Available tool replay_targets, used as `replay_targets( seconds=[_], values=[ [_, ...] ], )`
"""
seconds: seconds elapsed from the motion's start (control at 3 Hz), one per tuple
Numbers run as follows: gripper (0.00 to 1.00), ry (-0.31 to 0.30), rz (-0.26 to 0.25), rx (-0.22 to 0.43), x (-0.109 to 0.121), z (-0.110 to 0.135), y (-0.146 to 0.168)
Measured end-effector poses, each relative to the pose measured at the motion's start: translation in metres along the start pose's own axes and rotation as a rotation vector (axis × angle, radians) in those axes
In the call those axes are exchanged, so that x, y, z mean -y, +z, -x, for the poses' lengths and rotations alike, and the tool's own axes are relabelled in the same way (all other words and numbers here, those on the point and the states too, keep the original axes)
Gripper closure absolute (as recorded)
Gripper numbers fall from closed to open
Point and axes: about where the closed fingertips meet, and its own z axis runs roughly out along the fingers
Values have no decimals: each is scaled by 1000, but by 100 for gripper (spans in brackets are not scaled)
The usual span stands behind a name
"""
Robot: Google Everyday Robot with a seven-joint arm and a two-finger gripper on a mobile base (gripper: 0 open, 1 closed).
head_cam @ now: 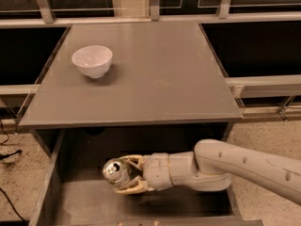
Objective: Place 7up can into top drawer
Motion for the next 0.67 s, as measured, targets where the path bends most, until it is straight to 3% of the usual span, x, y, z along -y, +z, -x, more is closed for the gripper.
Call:
replay_targets(
  seconds=[0.67],
  values=[
    [100, 43, 16, 60, -8, -17, 19]
  ],
)
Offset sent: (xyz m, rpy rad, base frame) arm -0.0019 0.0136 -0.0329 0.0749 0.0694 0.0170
